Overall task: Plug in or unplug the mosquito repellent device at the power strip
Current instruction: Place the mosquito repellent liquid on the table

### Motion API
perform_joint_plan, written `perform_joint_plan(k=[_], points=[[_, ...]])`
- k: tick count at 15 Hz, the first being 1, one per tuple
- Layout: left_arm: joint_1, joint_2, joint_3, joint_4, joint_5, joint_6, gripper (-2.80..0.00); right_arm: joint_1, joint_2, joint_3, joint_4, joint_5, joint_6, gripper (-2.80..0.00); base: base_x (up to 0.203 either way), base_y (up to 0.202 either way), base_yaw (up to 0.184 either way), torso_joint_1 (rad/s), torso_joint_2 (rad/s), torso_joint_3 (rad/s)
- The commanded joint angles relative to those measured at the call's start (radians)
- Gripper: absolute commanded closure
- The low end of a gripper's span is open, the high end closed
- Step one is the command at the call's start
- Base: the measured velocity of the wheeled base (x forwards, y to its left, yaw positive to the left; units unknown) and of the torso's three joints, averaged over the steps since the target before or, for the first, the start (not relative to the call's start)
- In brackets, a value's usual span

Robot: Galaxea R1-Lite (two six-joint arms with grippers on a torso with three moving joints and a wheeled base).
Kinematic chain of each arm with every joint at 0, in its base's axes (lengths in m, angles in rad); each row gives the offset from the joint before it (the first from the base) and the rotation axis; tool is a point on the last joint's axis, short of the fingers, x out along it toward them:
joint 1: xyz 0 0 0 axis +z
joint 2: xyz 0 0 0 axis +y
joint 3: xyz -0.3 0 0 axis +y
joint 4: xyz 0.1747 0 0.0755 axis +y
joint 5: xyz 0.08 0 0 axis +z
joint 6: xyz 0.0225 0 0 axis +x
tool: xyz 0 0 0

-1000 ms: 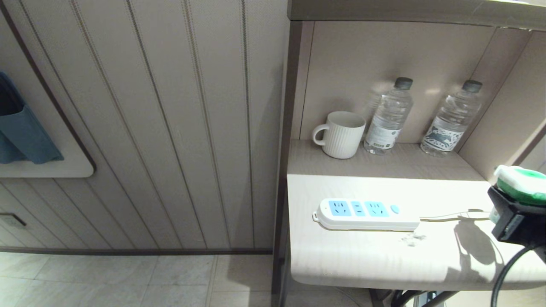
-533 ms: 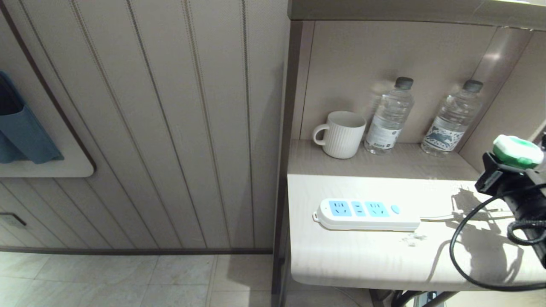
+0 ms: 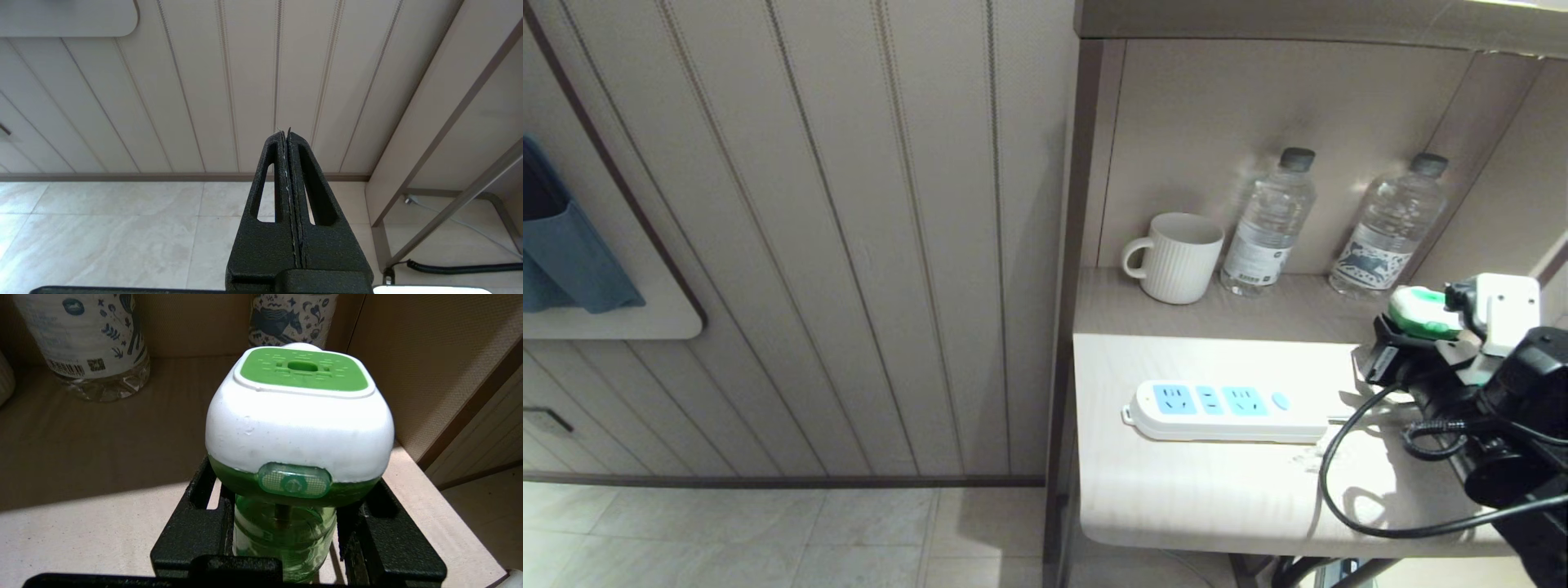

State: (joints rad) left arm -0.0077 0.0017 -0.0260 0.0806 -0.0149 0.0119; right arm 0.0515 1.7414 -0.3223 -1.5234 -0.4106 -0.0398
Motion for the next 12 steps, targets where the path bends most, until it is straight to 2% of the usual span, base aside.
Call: perform_joint_plan(k=[1, 12], points=[[0.000, 0.001, 0.000, 0.001, 0.000, 0.000, 0.00, 0.005, 0.052, -0.009, -0.047, -0.004, 0.001, 0.00, 0.000, 0.000, 0.000, 0.000, 0.00, 0.000], [0.000, 0.001, 0.000, 0.001, 0.000, 0.000, 0.00, 0.005, 0.049, -0.032, -0.047, -0.002, 0.001, 0.00, 0.000, 0.000, 0.000, 0.000, 0.00, 0.000]])
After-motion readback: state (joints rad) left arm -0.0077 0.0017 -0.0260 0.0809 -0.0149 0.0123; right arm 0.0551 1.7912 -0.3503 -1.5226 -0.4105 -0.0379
